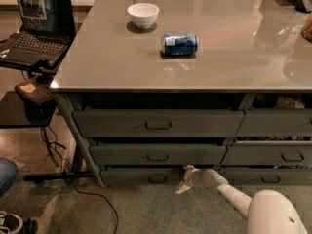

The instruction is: Open bottom drawer

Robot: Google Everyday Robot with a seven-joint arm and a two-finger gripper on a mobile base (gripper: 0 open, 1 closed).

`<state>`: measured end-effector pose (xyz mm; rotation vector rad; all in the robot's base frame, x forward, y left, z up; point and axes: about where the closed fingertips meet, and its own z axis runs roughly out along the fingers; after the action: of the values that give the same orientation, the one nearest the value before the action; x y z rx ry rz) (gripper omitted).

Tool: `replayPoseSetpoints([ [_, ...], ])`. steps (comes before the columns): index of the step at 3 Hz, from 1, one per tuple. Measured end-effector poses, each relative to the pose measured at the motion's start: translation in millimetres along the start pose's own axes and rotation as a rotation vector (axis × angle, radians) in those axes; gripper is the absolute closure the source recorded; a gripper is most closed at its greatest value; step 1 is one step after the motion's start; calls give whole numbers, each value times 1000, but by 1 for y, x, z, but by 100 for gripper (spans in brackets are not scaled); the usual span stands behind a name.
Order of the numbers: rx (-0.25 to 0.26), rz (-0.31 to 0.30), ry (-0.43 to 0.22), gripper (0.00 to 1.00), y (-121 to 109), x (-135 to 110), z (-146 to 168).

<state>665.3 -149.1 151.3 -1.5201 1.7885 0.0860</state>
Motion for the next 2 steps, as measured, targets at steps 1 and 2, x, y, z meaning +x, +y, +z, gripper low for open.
replayPoseSetpoints([
  [1, 0, 0, 0, 19, 0, 0, 0],
  [2, 0, 0, 0, 42, 0, 0, 0],
])
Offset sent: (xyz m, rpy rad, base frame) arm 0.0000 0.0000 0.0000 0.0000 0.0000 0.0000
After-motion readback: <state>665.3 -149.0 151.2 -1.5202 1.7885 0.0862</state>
